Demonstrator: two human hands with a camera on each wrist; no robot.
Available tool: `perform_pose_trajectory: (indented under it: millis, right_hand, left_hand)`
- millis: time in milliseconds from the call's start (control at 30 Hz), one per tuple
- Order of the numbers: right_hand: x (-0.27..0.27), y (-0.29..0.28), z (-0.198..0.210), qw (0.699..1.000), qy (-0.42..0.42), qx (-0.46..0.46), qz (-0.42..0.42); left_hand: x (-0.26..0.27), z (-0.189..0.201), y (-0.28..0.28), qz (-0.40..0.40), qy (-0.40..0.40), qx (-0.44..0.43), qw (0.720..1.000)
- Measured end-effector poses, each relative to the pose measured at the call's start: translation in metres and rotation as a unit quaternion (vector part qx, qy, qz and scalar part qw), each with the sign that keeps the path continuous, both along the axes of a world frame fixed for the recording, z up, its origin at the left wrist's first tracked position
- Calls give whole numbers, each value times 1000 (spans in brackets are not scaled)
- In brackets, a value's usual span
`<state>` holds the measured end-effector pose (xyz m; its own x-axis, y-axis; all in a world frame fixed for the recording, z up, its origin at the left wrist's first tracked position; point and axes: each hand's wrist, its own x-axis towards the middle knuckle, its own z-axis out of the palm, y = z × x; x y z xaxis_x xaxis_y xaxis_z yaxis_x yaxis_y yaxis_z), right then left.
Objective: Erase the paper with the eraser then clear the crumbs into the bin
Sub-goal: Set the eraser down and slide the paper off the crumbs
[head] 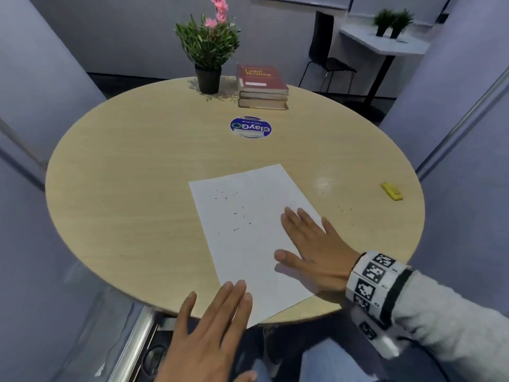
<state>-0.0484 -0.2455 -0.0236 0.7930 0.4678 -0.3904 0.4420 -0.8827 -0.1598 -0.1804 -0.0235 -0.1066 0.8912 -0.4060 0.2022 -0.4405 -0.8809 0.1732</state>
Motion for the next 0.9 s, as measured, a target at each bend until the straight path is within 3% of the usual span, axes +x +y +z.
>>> perform_pose_trajectory:
  millis: [33, 100, 200, 267, 400, 467, 567, 667, 733, 900]
  right_hand:
    - [-3, 2, 3, 1000, -9, -4, 16]
    - [-24, 28, 2, 992, -21, 15, 126]
    - [-60, 67, 2, 968, 49, 94, 227]
    - [-46, 54, -1, 975, 48, 87, 199]
    - [19, -19, 5, 998, 23, -37, 38]
    - [32, -34, 18, 997, 17, -72, 1]
    - [7, 2, 21, 988, 11, -78, 135]
    - [-36, 42, 13, 967, 57, -14, 246]
    - [-28, 33, 5, 971, 59, -27, 229]
    - [39, -30, 14, 996, 21, -82, 9]
  left_hand:
    - [0, 1, -1, 6, -4, -11, 1000]
    - [1, 3, -3, 15, -7, -29, 999]
    - [2, -1, -4, 17, -45, -37, 998]
    - [-2, -4, -6, 34, -71, -71, 994]
    - [-7, 1, -15, 44, -113, -113, 986]
    - [-5, 2, -16, 54, -113, -112, 986]
    - [-1, -1, -15, 66, -134, -96, 984]
    - [-2, -1, -17, 63, -141, -95, 983]
    - [-2, -1, -17, 58, -118, -102, 986]
    - [-3, 1, -14, 53, -122, -116, 984]
